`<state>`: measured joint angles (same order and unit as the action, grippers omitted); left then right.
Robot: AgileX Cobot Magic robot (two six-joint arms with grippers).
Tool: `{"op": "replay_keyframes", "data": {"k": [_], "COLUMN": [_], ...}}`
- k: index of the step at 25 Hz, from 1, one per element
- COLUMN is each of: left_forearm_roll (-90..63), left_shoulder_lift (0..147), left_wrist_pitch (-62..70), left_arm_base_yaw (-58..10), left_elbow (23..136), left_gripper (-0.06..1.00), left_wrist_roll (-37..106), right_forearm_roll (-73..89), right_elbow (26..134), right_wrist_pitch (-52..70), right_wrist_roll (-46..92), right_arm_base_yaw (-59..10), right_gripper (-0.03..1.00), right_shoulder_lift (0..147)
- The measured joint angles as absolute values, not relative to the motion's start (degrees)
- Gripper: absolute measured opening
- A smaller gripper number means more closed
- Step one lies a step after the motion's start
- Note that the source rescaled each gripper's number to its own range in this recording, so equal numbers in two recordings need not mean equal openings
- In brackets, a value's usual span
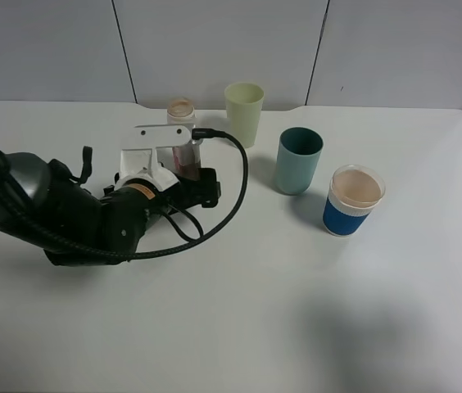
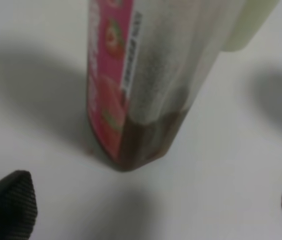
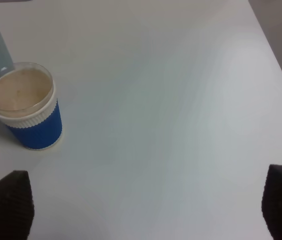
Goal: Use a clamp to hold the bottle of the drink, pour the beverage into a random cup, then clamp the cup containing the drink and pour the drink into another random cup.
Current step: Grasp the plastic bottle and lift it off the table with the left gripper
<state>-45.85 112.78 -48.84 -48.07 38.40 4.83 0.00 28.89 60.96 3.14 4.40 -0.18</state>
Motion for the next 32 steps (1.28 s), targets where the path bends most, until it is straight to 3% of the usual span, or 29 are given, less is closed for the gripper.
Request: {"op": "replay_keyframes", "data": {"k": [32], "left_forearm_roll": [-40.6], "left_shoulder_lift": [124.7], "left_wrist_pitch": [-66.6], "left_arm_base_yaw": [-45.1], "left_elbow": [48.5], "left_gripper": [1.0], "left_wrist_roll": [9.3], "right_forearm_roll": [0.0], "right_elbow": [28.9], "right_wrist_pitch": [61.0], "right_wrist_roll": [3.1], "right_arm_base_yaw": [4.4], "right_gripper": [0.73], "right_shoulder_lift": [-0.2]}}
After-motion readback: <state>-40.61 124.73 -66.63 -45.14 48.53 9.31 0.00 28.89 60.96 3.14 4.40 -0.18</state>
